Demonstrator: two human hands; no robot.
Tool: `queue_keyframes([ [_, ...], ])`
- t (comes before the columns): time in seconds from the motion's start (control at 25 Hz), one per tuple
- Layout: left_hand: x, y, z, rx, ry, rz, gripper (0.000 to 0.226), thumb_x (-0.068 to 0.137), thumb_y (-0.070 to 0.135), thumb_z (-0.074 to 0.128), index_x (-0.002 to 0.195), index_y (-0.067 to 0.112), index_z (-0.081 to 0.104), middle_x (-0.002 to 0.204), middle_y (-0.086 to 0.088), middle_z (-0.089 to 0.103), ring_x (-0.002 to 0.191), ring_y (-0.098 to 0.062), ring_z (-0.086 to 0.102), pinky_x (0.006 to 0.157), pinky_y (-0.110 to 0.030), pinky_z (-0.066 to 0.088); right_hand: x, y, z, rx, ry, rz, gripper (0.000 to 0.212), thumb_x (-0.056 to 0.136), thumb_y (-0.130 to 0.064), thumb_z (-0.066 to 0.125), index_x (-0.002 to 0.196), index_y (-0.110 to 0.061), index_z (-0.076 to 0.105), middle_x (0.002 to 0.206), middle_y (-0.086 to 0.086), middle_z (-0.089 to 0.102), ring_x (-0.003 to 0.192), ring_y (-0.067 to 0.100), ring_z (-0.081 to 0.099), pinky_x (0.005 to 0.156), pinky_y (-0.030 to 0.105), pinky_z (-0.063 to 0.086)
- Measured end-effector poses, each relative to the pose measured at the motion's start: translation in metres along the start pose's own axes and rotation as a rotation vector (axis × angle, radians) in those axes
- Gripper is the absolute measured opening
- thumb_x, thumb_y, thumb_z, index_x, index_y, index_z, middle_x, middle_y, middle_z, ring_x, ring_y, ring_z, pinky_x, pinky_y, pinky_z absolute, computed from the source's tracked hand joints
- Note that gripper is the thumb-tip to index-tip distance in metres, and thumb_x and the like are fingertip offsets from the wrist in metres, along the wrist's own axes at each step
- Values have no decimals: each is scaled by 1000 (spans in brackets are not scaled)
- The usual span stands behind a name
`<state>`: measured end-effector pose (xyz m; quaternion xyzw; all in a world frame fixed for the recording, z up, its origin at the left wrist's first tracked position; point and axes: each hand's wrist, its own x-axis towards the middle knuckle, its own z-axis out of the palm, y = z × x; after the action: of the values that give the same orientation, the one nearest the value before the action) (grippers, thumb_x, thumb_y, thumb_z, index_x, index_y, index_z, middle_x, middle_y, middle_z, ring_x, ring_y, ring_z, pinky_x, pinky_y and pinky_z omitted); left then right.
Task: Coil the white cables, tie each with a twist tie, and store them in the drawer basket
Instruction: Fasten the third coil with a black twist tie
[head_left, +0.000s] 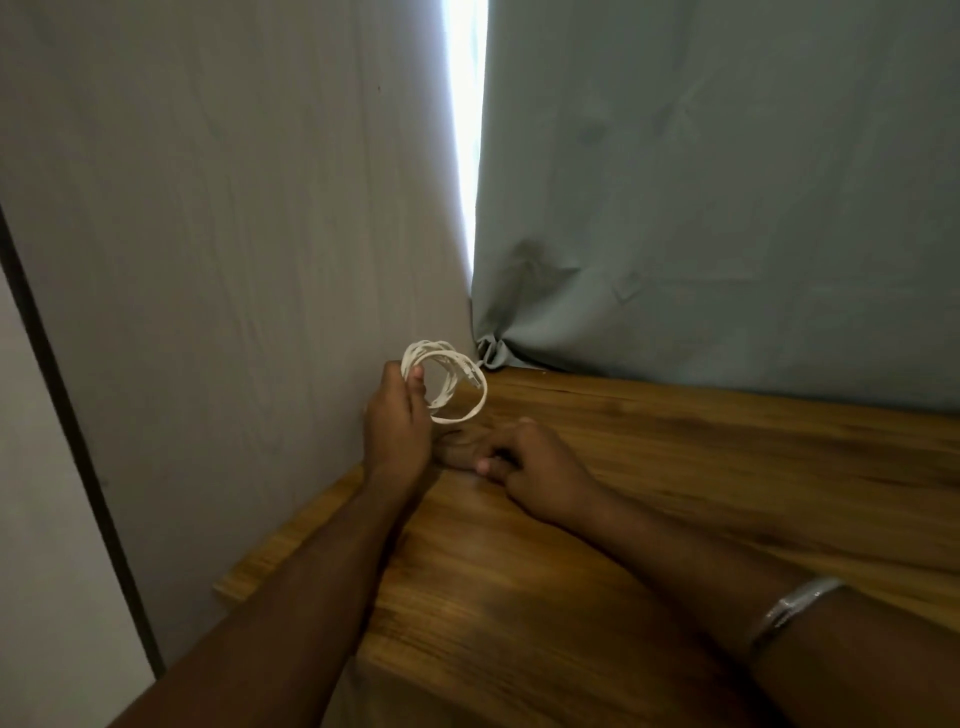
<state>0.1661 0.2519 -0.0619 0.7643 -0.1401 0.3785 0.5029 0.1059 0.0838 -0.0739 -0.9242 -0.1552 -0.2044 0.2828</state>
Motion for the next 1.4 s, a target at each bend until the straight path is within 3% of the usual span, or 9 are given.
queue_keyframes([
  [0.16, 5, -10, 2, 33, -27, 7, 31, 111, 28, 41, 104, 3, 58, 90, -18, 69, 82, -36, 65, 72, -45, 49, -47, 27, -44, 317, 165, 244, 18, 107, -19, 51, 93, -14, 63, 77, -6, 68, 61, -2, 58, 63, 24, 43],
  [0.28, 1, -5, 6, 41, -132, 49, 29, 111, 30, 40, 108, 7, 59, 88, -12, 68, 82, -34, 65, 71, -42, 47, -87, 43, -82, 589, 231, 294, 19, 106, -18, 55, 93, -11, 67, 67, -1, 62, 56, 10, 60, 61, 24, 47],
  [0.4, -9, 8, 16, 117, -261, 122, 31, 110, 33, 38, 105, 9, 57, 87, -9, 67, 81, -32, 65, 69, -39, 45, -97, 50, -101, 738, 348, 370, 19, 102, -17, 62, 96, -6, 76, 61, -2, 60, 44, 9, 52, 50, 25, 46],
  [0.52, -13, 36, 58, 89, -347, -3, 32, 111, 29, 39, 114, 7, 61, 107, -18, 70, 100, -36, 66, 81, -35, 43, -95, 48, -105, 642, 536, 348, 11, 98, -18, 69, 98, -13, 79, 63, -4, 67, 45, 5, 55, 52, 28, 48],
  [0.68, -29, 80, 138, -68, -458, -83, 36, 111, 28, 38, 126, 6, 63, 124, -16, 69, 115, -34, 63, 94, -37, 47, -103, 56, -130, 19, 696, 38, 16, 90, -33, 70, 99, -29, 82, 80, -13, 76, 70, 3, 69, 63, 28, 55],
  [0.84, -42, 77, 162, -168, -604, -62, 32, 111, 29, 41, 120, 10, 65, 118, -8, 71, 110, -26, 66, 91, -34, 50, -111, 60, -152, -50, 561, -29, 19, 84, -33, 66, 93, -30, 83, 76, -13, 74, 67, 8, 67, 60, 37, 55],
  [1.04, -35, 69, 157, -265, -648, -65, 30, 110, 27, 45, 123, 10, 67, 118, -7, 72, 111, -22, 67, 102, -42, 52, -109, 62, -160, -211, 266, -97, 23, 80, -30, 62, 91, -29, 82, 74, -15, 72, 65, 7, 65, 59, 36, 53],
  [1.4, -38, 72, 159, -244, -668, -52, 30, 110, 27, 45, 121, 9, 66, 116, -9, 72, 110, -24, 68, 101, -48, 53, -107, 56, -160, -446, 135, -149, 25, 81, -35, 57, 89, -31, 80, 74, -12, 71, 65, 7, 58, 62, 35, 50],
])
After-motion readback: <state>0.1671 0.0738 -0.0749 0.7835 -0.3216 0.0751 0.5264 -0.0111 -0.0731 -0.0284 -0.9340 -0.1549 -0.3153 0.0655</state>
